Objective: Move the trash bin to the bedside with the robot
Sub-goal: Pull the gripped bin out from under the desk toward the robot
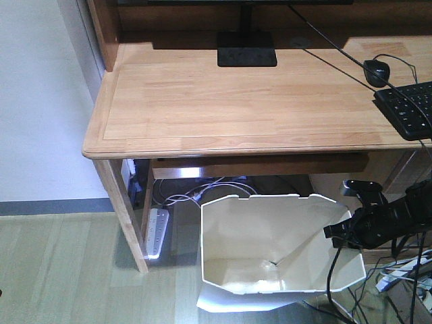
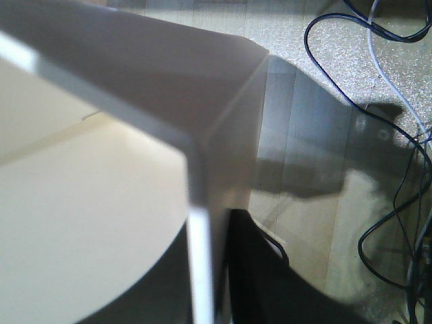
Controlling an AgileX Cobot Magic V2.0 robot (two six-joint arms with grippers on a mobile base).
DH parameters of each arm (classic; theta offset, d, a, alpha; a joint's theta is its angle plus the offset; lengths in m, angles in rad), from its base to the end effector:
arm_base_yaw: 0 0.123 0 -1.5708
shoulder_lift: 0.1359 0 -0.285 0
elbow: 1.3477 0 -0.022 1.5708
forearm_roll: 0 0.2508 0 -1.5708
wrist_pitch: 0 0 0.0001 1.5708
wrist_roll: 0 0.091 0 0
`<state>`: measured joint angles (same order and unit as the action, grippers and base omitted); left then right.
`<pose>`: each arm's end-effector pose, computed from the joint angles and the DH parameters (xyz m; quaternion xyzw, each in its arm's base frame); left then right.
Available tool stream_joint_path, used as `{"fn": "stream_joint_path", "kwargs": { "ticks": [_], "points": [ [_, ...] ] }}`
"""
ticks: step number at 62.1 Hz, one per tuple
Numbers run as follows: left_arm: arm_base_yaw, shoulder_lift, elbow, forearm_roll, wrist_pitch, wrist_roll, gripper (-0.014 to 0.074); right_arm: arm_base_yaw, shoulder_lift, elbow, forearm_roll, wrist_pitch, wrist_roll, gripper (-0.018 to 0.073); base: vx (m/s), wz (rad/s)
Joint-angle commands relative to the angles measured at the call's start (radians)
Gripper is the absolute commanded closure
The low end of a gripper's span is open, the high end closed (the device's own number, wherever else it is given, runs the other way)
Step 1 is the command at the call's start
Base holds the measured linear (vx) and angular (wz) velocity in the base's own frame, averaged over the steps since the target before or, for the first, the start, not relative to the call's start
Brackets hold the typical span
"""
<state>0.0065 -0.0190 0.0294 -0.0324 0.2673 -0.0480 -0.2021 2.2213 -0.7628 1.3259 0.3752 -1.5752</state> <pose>0.0547 -0.0004 0.1801 -0.0303 0.7705 -0.0265 0.6362 0.2826 -0.0248 -0.0017 -0.0412 0.9814 0.1636 0.0918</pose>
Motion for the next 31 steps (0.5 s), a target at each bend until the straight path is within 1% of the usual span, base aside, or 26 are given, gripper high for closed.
{"fn": "stream_joint_path", "kwargs": {
  "ticks": [1,31],
  "points": [
    [-0.003,-0.010,0.029,-0.011,-0.074,-0.008,0.0602,-0.003,-0.066,-0.007,0.036,0.187,-0.005,0.0565,0.00,0.00],
    [-0.003,-0.010,0.029,-0.011,-0.074,-0.008,0.0602,-0.003,-0.066,-0.007,0.035,0.187,-0.005,0.0565,0.00,0.00]
  ]
}}
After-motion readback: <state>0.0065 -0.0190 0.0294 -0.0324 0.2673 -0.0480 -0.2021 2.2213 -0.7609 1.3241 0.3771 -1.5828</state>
